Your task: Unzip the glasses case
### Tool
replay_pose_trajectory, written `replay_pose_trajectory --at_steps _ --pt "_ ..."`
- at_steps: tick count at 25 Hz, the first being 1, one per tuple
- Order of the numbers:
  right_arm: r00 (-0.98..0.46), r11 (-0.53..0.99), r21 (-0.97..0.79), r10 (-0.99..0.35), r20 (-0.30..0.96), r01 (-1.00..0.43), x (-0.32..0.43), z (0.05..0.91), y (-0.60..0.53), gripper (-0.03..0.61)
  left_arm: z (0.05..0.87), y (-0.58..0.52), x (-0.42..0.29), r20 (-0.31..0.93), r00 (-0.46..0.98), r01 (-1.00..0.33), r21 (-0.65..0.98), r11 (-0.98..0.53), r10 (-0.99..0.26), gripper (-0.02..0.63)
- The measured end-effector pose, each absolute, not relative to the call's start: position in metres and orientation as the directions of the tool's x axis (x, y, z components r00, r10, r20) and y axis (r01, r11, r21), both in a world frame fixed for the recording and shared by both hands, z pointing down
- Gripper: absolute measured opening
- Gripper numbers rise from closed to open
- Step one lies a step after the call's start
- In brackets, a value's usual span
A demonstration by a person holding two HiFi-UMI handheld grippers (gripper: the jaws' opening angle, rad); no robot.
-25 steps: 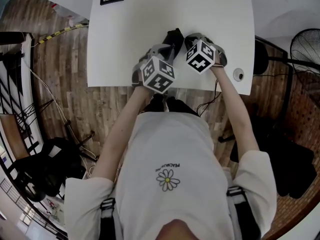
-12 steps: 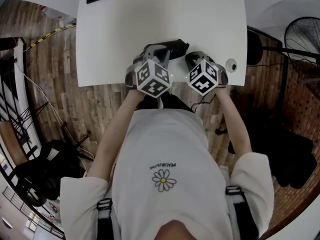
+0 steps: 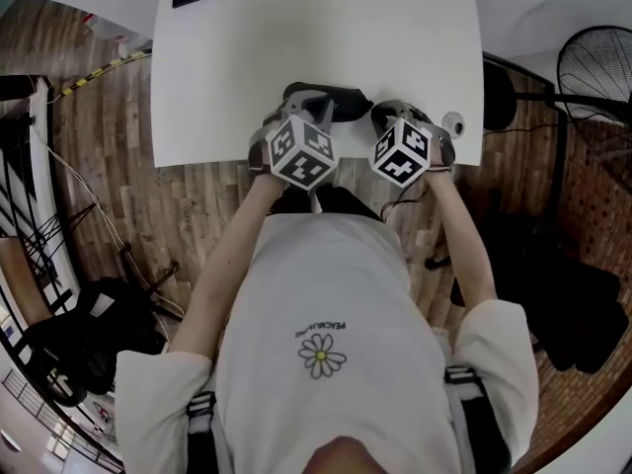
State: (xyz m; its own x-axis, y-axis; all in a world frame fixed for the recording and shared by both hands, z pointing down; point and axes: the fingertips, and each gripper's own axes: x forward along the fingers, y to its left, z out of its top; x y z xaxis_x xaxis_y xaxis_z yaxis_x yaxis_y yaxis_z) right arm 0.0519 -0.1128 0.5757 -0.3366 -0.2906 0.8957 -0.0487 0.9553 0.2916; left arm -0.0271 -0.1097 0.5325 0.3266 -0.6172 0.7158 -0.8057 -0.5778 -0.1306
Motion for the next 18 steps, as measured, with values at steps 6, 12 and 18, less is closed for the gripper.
replay_pose_trajectory --at_steps 6,12,18 --pt "-0.317 0.918 0.366 -0.305 0.898 0.154 0.041 0.577 -0.139 0.008 0.534 -0.112 -0.025 0.719 0.326 -0.793 -0.145 -0.592 -0.613 0.012" --pt "-0.311 0.852 0.347 -0.233 0.921 0.392 0.019 0.576 -0.152 0.008 0.535 -0.111 -0.023 0.737 0.339 -0.777 -0.132 -0.616 -0.585 0.012" --pt "-0.318 0.811 0.358 -0.225 0.921 0.463 0.012 0.577 -0.155 0.009 0.536 -0.114 -0.026 0.728 0.339 -0.789 -0.125 -0.602 -0.595 0.014"
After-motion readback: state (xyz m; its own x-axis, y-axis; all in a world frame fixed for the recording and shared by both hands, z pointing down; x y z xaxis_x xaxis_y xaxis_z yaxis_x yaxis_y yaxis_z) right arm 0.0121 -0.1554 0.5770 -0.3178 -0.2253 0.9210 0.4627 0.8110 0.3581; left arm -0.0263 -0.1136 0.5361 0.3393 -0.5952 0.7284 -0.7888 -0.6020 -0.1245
